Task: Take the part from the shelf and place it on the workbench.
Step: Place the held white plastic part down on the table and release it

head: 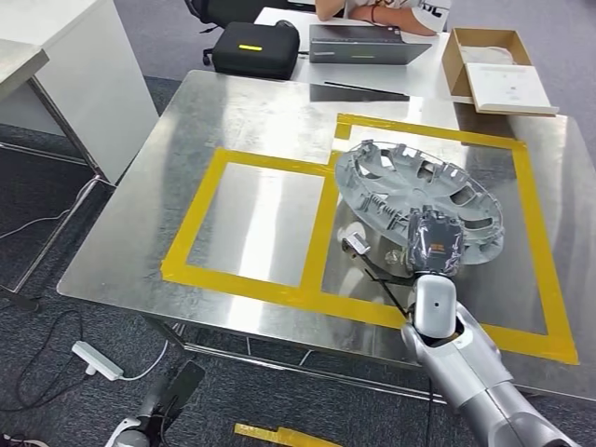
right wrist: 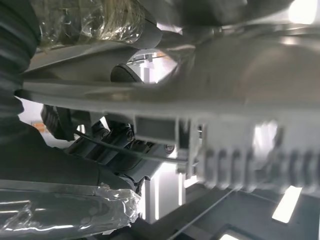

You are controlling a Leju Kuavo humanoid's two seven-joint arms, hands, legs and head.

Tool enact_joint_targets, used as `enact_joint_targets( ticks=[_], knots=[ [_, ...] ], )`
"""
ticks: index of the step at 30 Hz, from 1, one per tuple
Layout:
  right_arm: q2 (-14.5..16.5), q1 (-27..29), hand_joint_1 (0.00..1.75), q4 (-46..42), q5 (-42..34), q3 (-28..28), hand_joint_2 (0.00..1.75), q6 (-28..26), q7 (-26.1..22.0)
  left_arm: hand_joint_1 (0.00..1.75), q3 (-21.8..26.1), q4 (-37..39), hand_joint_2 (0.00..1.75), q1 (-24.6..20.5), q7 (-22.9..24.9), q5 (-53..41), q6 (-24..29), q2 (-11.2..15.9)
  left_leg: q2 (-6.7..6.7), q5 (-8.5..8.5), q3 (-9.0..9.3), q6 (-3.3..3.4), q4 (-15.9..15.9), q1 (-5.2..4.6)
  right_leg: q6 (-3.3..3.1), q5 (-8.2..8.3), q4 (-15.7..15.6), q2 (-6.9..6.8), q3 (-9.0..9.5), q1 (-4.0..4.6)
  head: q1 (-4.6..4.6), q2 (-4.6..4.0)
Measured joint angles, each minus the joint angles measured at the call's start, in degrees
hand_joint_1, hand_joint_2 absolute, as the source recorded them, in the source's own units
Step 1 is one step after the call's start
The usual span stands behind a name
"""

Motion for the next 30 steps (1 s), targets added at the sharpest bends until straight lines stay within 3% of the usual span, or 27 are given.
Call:
enact_joint_targets(
  ticks=[2,4,5,6,7,8,10,11,12,14,16,20,21,22,25,27,29,30],
  knots=[
    [-0.7,-0.2,1.75,1.3,0.0,0.9,1.75,0.2,0.1,0.0,0.0,0.0,0.0,0.0,0.0,0.2,0.1,0.0,0.01,0.04,0.15,0.75,-0.2,0.11,0.45,-2.53,4.4,-0.04,-2.23,-0.11,0.16,0.0],
    [-1.1,-0.1,1.75,2.4,0.0,1.7,1.75,0.2,0.1,0.0,0.0,0.0,0.0,0.0,0.0,0.2,0.2,0.0,0.02,-0.07,0.16,1.13,-0.2,-0.02,0.68,-5.95,12.5,-0.05,-6.19,-0.12,0.26,0.0],
    [-1.3,0.0,1.75,2.9,0.0,2.1,1.75,0.2,0.1,0.0,0.0,0.0,0.0,0.1,0.0,0.3,0.2,0.0,0.01,-0.11,0.18,1.19,-0.2,-0.1,0.71,-6.74,15.6,-0.05,-7.82,-0.12,0.24,-0.01],
    [-1.4,0.1,1.75,3.3,0.0,2.4,1.75,0.3,0.1,0.0,0.0,0.0,0.0,0.1,0.0,0.3,0.2,0.0,-0.02,-0.14,0.23,1.23,-0.2,-0.19,0.67,-6.42,16.6,-0.05,-8.52,-0.12,0.24,-0.01],
    [-1.5,0.2,1.75,3.6,0.0,2.6,1.75,0.4,0.1,0.0,0.0,0.0,0.0,0.1,0.0,0.3,0.2,0.0,-0.08,-0.17,0.32,1.25,-0.2,-0.27,0.51,-5.01,15.2,-0.05,-8.03,-0.11,0.25,-0.01],
    [-1.7,0.1,1.47,3.9,0.0,2.8,1.75,0.6,0.1,0.0,0.0,0.0,0.0,0.1,0.0,0.3,0.2,0.0,-0.13,-0.24,0.49,1.26,-0.2,-0.35,0.24,-2.8,11.6,-0.05,-6.42,-0.06,0.25,-0.01],
    [-2.0,-0.1,0.6,4.3,0.0,3.2,1.75,0.9,-0.1,0.0,0.0,0.0,0.0,0.1,0.0,0.4,0.3,-0.1,-0.2,-0.38,0.68,1.12,-0.2,-0.52,-0.51,0.53,3.6,-0.14,-2.43,0.2,0.22,-0.01],
    [-2.2,-0.1,0.16,4.4,0.0,3.4,1.75,0.9,-0.3,0.0,0.0,0.0,0.0,0.1,0.0,0.5,0.3,-0.1,-0.2,-0.39,0.64,0.92,-0.1,-0.59,-0.78,1.22,1.0,-0.17,-1.05,0.35,0.2,-0.01],
    [-2.3,-0.1,0.0,4.6,0.0,3.5,1.75,0.8,-0.4,0.0,0.0,0.0,0.0,0.1,0.0,0.5,0.3,-0.1,-0.19,-0.36,0.55,0.69,-0.1,-0.61,-0.97,1.19,-0.1,-0.19,-0.46,0.5,0.16,-0.01],
    [-2.7,0.3,0.0,4.7,0.0,3.6,1.75,0.5,-0.5,0.0,0.0,0.0,0.0,0.2,0.0,0.6,0.4,-0.2,-0.17,-0.33,0.44,0.15,-0.2,-0.58,-1.2,1.21,-0.5,-0.18,-0.18,0.51,0.14,-0.01],
    [-3.2,0.6,0.0,4.7,0.0,3.3,1.75,0.0,-0.5,0.0,0.0,0.0,0.0,0.3,0.0,0.9,0.5,-0.1,-0.09,-1.47,-0.05,-0.51,1.1,-0.51,-1.67,1.45,-1.0,-0.24,0.11,0.2,0.07,0.0],
    [-3.7,1.2,0.0,4.7,0.0,2.6,1.75,-0.6,-1.0,0.0,0.0,0.0,0.0,0.5,0.0,1.2,0.7,0.1,0.06,-7.65,-5.71,-1.76,13.8,0.04,-2.12,1.5,-1.2,-0.29,0.41,-0.08,0.0,0.0],
    [-3.8,1.4,0.0,4.7,0.0,2.5,1.75,-0.7,-1.0,0.0,0.0,0.0,0.0,0.5,0.0,1.2,0.7,0.1,0.07,-7.7,-6.49,-1.93,15.4,0.14,-2.11,1.45,-1.1,-0.28,0.44,-0.1,0.0,0.0],
    [-3.9,1.6,0.0,4.7,0.0,2.3,1.75,-0.7,-1.1,0.0,0.0,0.0,0.0,0.5,0.0,1.2,0.7,0.1,0.08,-6.69,-6.33,-2.03,14.9,0.23,-2.04,1.37,-1.0,-0.24,0.49,-0.13,0.0,0.0],
    [-4.0,1.7,0.0,4.6,0.0,2.0,1.75,-0.7,-1.2,0.0,0.0,0.0,0.0,0.5,0.0,1.2,0.7,0.2,0.11,-1.3,-1.55,-1.95,4.9,0.39,-1.39,0.88,-0.5,-0.06,0.6,-0.16,-0.03,0.0],
    [-4.2,1.7,0.0,4.6,0.0,1.8,0.87,-0.8,-1.2,0.0,0.0,0.0,0.0,0.4,0.0,1.2,0.7,0.1,0.1,-0.56,0.43,-1.45,0.9,0.28,-0.83,0.64,-0.1,0.04,0.44,0.02,0.0,0.0],
    [-4.4,1.8,0.0,4.6,0.0,1.7,0.0,-0.9,-1.2,0.0,0.0,0.0,0.0,0.5,-0.1,1.3,0.7,0.1,0.07,-0.86,0.57,-0.66,0.5,0.12,-0.24,0.68,-0.3,0.08,0.39,0.01,0.02,0.0],
    [-4.5,1.9,0.0,4.4,0.0,1.5,0.0,-0.9,-1.2,0.0,0.0,0.0,0.0,0.6,-0.1,1.3,0.7,0.1,0.07,-0.77,0.62,-0.25,0.3,0.13,0.07,0.46,-0.2,0.07,0.28,-0.09,0.01,0.0]
  ],
)
